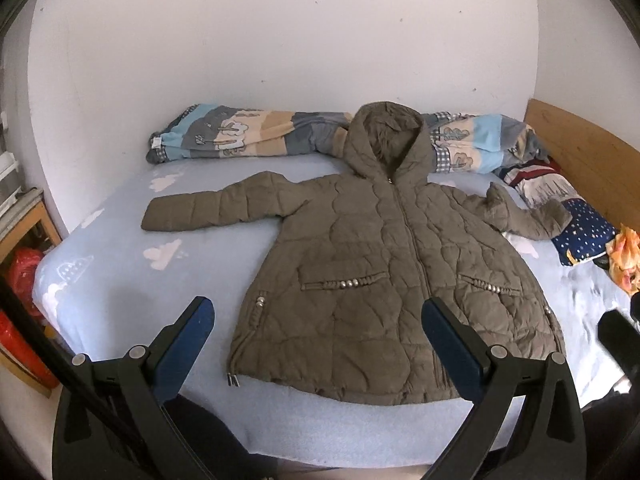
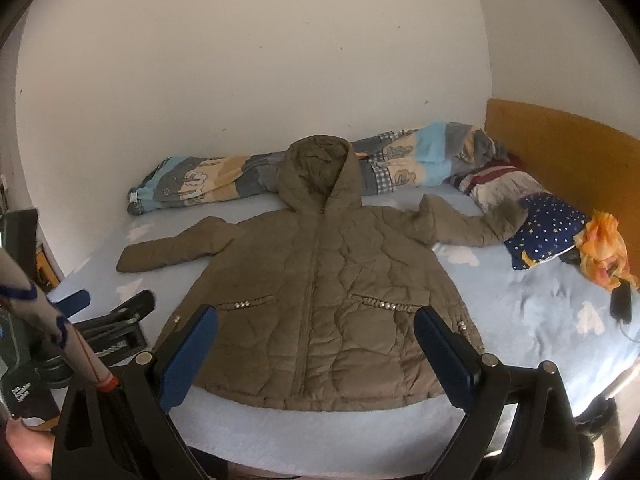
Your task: Fold large clothes
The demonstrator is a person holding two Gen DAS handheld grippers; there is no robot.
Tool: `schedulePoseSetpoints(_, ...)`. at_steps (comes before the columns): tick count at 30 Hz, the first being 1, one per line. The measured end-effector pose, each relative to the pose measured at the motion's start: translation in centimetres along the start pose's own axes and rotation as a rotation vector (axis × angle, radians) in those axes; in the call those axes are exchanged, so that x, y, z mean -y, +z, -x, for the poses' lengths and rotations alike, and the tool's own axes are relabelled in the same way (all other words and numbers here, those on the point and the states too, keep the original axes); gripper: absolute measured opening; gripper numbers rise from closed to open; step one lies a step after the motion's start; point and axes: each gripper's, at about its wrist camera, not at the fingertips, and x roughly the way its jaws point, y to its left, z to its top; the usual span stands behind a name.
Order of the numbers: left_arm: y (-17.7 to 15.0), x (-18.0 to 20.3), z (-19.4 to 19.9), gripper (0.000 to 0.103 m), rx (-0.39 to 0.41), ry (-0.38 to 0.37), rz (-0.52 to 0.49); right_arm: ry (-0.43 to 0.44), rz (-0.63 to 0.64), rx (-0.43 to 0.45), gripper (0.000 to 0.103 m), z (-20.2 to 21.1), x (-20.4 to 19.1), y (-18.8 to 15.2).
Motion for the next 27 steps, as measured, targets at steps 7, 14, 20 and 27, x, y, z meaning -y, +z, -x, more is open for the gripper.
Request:
schedulePoseSetpoints(7, -0.1, -0.1, 0.0, 0.103, 0.004, 0.014, -0.012, 0.017, 0.046, -0.001, 0.1, 1.7, 0.7, -1.0)
schedulePoseSetpoints(14, -0.5, -0.1, -0.7, 0.103, -0.005, 0.029, -0.031, 0.016, 0.049, -0.02, 0.1, 1.4, 0.5, -1.0)
schedulePoseSetpoints(20, -1.0, 0.4, -1.0, 0.103, -0.013, 0.036, -0.045, 0.017, 0.034, -0.039, 0.1, 0.9, 1.0, -1.1)
schedulePoseSetpoints(27, -1.3, 0.3, -1.0, 0.103, -0.014, 0.034, -0.06, 0.016, 0.022, -0.048, 0.1, 0.9, 1.6, -1.3)
